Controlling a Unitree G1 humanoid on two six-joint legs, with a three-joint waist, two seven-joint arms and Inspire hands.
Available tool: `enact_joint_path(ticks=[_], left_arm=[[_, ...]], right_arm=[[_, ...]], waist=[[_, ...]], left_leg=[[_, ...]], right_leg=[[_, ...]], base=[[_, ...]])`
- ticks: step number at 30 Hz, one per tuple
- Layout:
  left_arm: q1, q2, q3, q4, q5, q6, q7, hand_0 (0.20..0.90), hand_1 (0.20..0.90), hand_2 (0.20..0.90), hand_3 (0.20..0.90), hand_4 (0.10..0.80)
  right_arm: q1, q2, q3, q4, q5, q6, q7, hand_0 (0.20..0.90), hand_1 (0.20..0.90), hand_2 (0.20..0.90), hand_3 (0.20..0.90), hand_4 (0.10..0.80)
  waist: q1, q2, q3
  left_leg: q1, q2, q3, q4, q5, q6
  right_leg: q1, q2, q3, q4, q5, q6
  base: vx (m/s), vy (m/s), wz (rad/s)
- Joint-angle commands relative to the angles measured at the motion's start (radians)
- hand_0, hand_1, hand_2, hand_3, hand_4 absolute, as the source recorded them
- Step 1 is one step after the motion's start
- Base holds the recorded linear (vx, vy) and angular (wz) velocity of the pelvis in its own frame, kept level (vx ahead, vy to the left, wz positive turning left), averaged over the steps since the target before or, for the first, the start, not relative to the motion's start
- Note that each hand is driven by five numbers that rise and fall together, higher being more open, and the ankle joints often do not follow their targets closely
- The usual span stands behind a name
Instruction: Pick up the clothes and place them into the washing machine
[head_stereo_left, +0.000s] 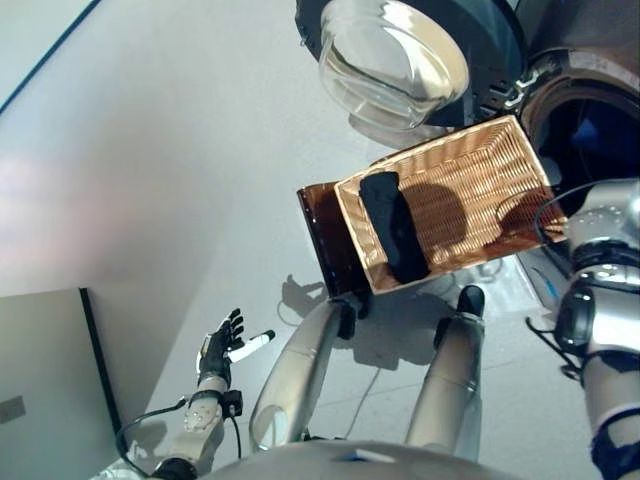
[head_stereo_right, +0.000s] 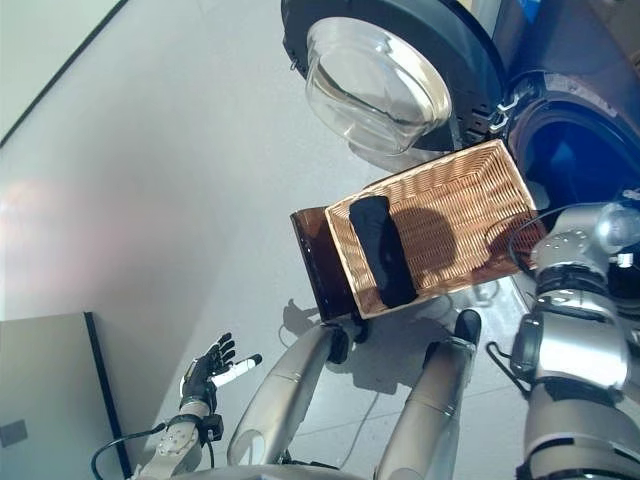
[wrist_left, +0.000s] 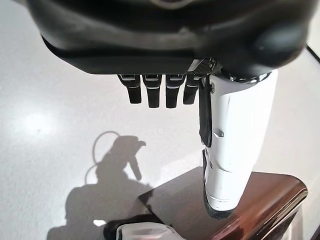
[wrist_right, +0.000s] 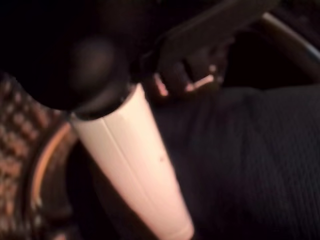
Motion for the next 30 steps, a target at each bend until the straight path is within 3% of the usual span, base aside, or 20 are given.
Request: enact_joint_path(ticks=[1, 3, 5, 6, 12, 18, 19, 23, 30], left_arm=[[0.033, 0.054, 0.028, 0.048, -0.025, -0.037, 0.012, 0.9, 0.9, 0.9, 0.9, 0.8], [0.025, 0.032, 0.039, 0.08, -0.046, -0.033, 0.004, 0.9, 0.9, 0.9, 0.9, 0.8], [0.021, 0.024, 0.04, 0.083, -0.06, -0.033, -0.005, 0.9, 0.9, 0.9, 0.9, 0.8], [0.013, 0.01, 0.042, 0.092, -0.068, -0.031, -0.011, 0.9, 0.9, 0.9, 0.9, 0.8], [-0.004, 0.0, 0.047, 0.132, -0.076, -0.02, -0.018, 0.9, 0.9, 0.9, 0.9, 0.8], [-0.01, 0.007, 0.061, 0.154, -0.027, -0.009, -0.017, 0.9, 0.9, 0.9, 0.9, 0.8], [-0.019, 0.009, 0.072, 0.158, -0.004, 0.0, -0.021, 0.9, 0.9, 0.9, 0.9, 0.8], [-0.008, 0.024, 0.094, 0.139, 0.03, 0.005, -0.019, 0.9, 0.9, 0.9, 0.9, 0.8], [-0.023, 0.064, 0.136, 0.114, 0.097, 0.032, -0.013, 0.9, 0.9, 0.9, 0.9, 0.8]], right_arm=[[-0.266, -0.333, 0.123, -0.144, -0.111, -0.11, 0.065, 0.9, 0.9, 0.9, 0.9, 0.8], [-0.241, -0.279, 0.119, -0.05, -0.081, -0.06, 0.124, 0.9, 0.9, 0.9, 0.9, 0.8], [-0.235, -0.266, 0.118, -0.032, -0.081, -0.051, 0.131, 0.9, 0.9, 0.9, 0.9, 0.8], [-0.197, -0.226, 0.101, -0.02, -0.087, -0.034, 0.143, 0.9, 0.9, 0.9, 0.9, 0.8], [-0.041, -0.075, 0.02, 0.033, -0.086, -0.009, 0.164, 0.9, 0.9, 0.9, 0.9, 0.8], [0.08, 0.073, 0.026, 0.121, -0.122, 0.063, 0.216, 0.9, 0.9, 0.9, 0.9, 0.8], [0.113, 0.146, 0.064, 0.17, -0.149, 0.092, 0.235, 0.9, 0.9, 0.9, 0.9, 0.8], [0.166, 0.265, 0.109, 0.208, -0.191, 0.129, 0.263, 0.9, 0.9, 0.9, 0.9, 0.8], [0.173, 0.392, 0.191, 0.27, -0.281, 0.179, 0.277, 0.9, 0.9, 0.9, 0.9, 0.8]], waist=[[0.0, -0.011, -0.115], [-0.001, -0.008, -0.113], [-0.002, -0.011, -0.118], [-0.005, -0.008, -0.109], [-0.003, -0.02, -0.081], [0.011, -0.059, -0.067], [0.025, -0.078, -0.063], [0.048, -0.116, -0.052], [0.103, -0.187, -0.044]], left_leg=[[0.066, -0.003, -0.077, -0.053, -0.059, -0.06], [0.081, 0.008, -0.058, -0.092, -0.023, -0.059], [0.106, 0.004, -0.073, -0.101, -0.045, -0.066], [0.106, 0.009, -0.061, -0.127, -0.002, -0.07], [0.154, 0.011, -0.092, -0.186, 0.047, -0.09], [0.205, 0.014, -0.113, -0.244, 0.082, -0.105], [0.217, 0.02, -0.119, -0.259, 0.095, -0.111], [0.242, 0.025, -0.151, -0.28, 0.113, -0.119], [0.246, 0.023, -0.198, -0.269, 0.113, -0.12]], right_leg=[[0.079, 0.072, -0.1, -0.012, -0.034, -0.19], [0.092, 0.073, -0.115, -0.048, 0.011, -0.189], [0.118, 0.073, -0.111, -0.059, -0.008, -0.184], [0.13, 0.069, -0.132, -0.09, 0.03, -0.184], [0.216, 0.061, -0.187, -0.165, 0.062, -0.176], [0.293, 0.053, -0.238, -0.236, 0.092, -0.166], [0.315, 0.054, -0.257, -0.261, 0.1, -0.164], [0.375, 0.049, -0.309, -0.306, 0.113, -0.161], [0.428, 0.041, -0.37, -0.327, 0.112, -0.16]], base=[[0.111, 0.012, -0.19], [-0.06, 0.011, -0.19], [-0.031, -0.004, -0.11], [-0.062, -0.023, -0.07], [-0.06, -0.064, 0.15], [0.009, -0.057, 0.23], [0.02, -0.083, 0.24], [0.037, -0.082, 0.28], [0.039, -0.065, 0.3]])
